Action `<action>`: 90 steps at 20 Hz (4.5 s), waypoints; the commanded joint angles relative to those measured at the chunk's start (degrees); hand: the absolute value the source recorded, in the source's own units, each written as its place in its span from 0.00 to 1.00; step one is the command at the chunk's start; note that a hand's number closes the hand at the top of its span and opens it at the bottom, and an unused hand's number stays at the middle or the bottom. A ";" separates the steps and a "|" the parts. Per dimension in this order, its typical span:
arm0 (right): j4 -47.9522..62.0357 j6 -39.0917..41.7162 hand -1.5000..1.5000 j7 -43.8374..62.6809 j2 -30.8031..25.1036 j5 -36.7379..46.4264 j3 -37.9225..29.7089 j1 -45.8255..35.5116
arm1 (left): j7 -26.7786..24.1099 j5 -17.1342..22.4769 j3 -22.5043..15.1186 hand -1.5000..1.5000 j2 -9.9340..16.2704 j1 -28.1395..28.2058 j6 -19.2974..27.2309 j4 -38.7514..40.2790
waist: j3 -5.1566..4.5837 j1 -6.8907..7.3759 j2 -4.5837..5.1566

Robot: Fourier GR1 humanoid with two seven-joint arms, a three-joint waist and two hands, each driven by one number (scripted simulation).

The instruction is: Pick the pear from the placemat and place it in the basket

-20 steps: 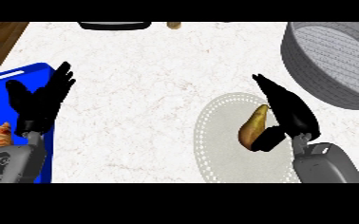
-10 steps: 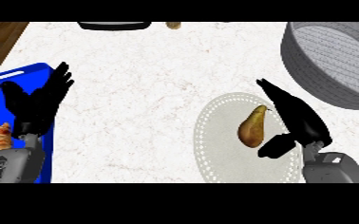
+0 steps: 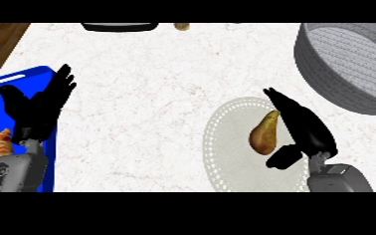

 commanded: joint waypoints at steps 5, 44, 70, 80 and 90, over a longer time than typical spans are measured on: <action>6.30 -0.13 0.00 -0.24 2.76 5.77 0.23 -3.21 | 1.17 -3.47 -1.86 0.50 -3.86 -0.33 1.38 -0.86 | 0.00 0.16 0.02; 44.05 -56.94 1.00 33.87 15.53 13.27 0.36 -55.24 | -0.02 -2.73 0.74 0.50 -3.45 -4.52 -2.51 3.45 | -0.10 3.14 0.47; 73.84 -52.32 1.00 38.37 -3.31 27.27 -15.39 -78.30 | 1.22 -2.89 1.93 0.50 -2.89 -2.82 -2.26 -0.35 | -0.06 2.04 0.66; 71.87 -52.70 1.00 27.24 -11.62 22.88 -20.35 -70.22 | 1.08 -1.92 3.11 0.50 -1.98 -1.21 -4.08 0.37 | 0.01 0.51 0.06; 68.93 -59.05 1.00 18.60 -13.36 17.95 -24.17 -59.10 | 1.55 -2.07 4.03 0.50 -0.97 -1.18 -4.67 0.03 | 0.03 0.86 0.27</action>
